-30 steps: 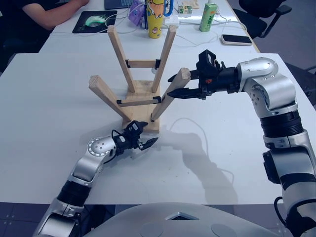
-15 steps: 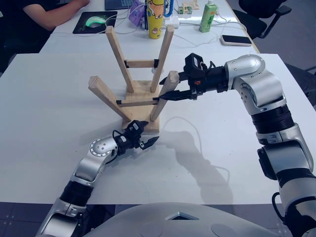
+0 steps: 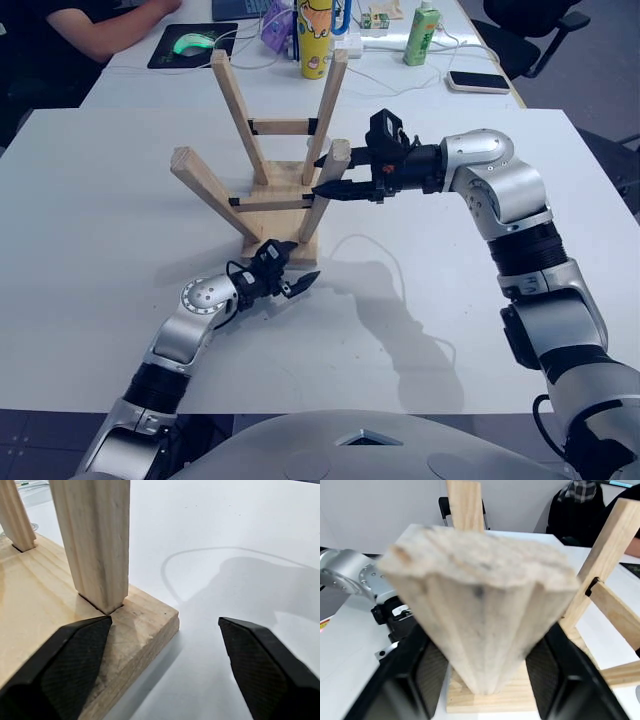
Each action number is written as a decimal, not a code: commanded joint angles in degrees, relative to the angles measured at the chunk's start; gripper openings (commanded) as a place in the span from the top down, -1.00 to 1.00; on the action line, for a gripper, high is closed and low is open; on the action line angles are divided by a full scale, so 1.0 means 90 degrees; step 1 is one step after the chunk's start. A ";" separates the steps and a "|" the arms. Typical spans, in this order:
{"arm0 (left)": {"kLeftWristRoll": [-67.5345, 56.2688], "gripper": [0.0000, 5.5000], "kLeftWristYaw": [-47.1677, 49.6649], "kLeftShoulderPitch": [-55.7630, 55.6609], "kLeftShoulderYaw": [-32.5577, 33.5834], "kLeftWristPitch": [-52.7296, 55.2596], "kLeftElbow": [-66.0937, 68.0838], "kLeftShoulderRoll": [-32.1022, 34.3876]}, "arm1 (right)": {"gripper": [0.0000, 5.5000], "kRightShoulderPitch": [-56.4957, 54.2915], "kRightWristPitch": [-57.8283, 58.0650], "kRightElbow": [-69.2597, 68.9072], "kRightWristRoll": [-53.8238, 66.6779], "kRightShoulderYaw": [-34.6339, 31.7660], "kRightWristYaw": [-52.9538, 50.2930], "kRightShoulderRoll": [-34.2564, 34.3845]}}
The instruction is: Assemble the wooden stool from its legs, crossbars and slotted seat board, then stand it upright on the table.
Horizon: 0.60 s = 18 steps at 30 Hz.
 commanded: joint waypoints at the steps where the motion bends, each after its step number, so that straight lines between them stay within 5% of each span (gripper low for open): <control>1: 0.0206 -0.44 -0.0021 0.0278 -0.0070 0.0366 0.0517 0.0152 | 0.26 0.0912 0.0155 -0.0132 -0.0580 0.0664 0.0212 -0.0224; 18: 0.0348 -0.44 0.0336 0.0416 0.0353 0.0494 0.0978 0.0254 | 0.26 0.0869 -0.0075 0.0359 -0.0518 0.0433 -0.0231 -0.0045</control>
